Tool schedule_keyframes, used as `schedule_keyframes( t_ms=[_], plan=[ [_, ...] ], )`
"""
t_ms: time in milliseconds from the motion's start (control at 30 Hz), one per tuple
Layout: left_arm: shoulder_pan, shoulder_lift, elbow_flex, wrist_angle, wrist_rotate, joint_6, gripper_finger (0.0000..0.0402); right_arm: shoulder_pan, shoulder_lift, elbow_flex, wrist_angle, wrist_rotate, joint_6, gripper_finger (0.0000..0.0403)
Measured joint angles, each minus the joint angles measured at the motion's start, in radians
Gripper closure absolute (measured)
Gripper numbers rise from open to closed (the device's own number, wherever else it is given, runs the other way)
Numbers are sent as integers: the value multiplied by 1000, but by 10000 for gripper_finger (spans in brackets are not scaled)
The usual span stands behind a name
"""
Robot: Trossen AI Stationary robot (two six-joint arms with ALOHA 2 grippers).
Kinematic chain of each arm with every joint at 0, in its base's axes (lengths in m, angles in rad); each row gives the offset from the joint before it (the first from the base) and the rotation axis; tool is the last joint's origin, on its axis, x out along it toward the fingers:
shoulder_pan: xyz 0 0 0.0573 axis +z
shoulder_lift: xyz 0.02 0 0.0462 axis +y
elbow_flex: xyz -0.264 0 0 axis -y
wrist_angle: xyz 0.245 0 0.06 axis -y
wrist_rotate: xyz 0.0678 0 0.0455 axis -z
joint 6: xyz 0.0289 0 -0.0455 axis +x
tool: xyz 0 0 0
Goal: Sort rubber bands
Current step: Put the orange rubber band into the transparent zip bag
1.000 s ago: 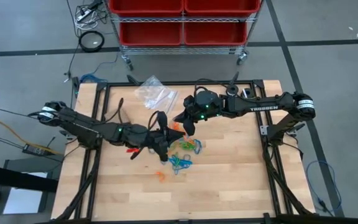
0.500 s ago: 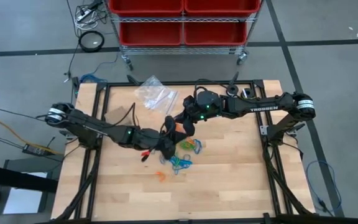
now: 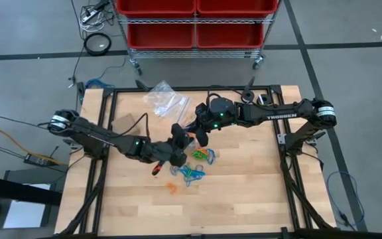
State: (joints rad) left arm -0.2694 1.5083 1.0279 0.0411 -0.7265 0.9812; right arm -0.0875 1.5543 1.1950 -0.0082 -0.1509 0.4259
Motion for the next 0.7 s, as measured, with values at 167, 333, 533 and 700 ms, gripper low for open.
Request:
schedule_keyframes(
  t_ms=[167, 333, 533, 700],
  plan=[
    [-20, -1, 0, -18, -72, 38, 365, 0, 0, 0, 17, 0, 8, 403],
    [-34, -1, 0, -19, -108, 40, 328, 0, 0, 0, 22, 5, 8, 403],
    [-53, -2, 0, -7, -167, 55, 272, 1, 0, 0, 22, 5, 9, 403],
    [-80, -16, 0, 108, -291, 99, 237, 1, 0, 0, 23, 5, 10, 403]
  ],
)
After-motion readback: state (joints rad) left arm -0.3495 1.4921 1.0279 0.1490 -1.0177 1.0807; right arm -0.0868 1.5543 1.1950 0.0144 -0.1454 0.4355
